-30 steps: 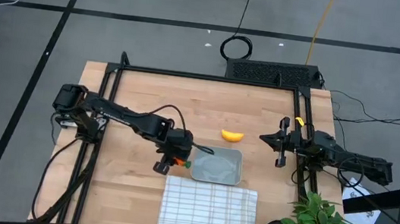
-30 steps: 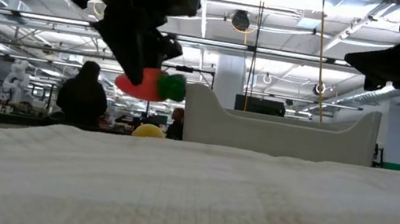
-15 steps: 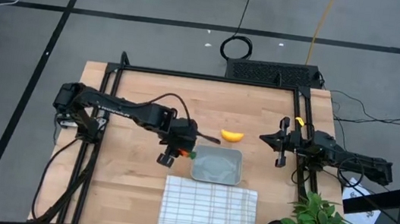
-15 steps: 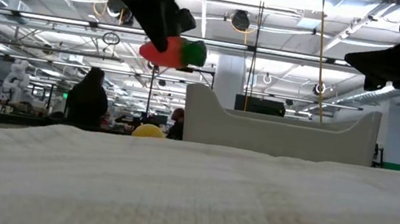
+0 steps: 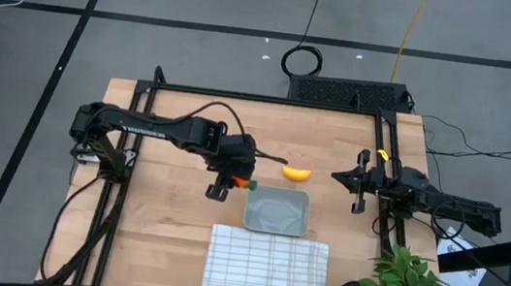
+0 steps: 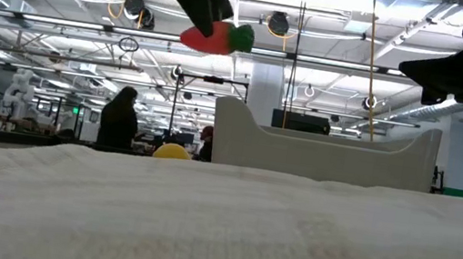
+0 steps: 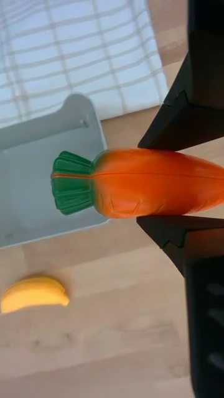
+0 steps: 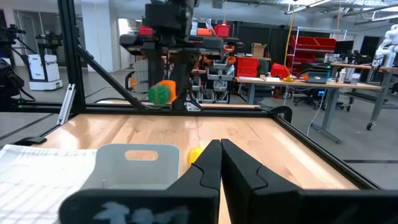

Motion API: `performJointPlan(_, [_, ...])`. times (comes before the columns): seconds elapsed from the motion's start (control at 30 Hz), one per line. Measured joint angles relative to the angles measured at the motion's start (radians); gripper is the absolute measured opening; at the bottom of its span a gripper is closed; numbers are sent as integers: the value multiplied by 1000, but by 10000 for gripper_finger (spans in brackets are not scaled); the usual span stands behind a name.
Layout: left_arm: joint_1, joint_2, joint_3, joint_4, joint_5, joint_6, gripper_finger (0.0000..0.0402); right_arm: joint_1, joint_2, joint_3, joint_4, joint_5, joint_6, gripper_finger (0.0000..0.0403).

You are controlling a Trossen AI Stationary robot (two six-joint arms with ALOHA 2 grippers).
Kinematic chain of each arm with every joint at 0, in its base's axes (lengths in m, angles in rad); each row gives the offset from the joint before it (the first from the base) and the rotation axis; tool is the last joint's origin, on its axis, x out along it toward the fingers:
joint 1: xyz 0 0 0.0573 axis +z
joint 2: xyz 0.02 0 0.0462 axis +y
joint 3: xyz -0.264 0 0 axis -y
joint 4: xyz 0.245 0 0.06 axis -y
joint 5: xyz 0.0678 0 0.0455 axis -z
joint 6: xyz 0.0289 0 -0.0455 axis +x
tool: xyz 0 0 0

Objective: Pick and placing Produce into tupperware
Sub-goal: Put the carrot into the gray bin

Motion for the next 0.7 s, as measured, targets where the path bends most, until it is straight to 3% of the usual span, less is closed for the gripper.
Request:
performJointPlan(0.47, [27,2,43,-33,2,-51,136,0,0,0,0,0,0,0])
performJointPlan(0.7, [27,15,42,26,5,-66,136,0,0,0,1,0,0,0])
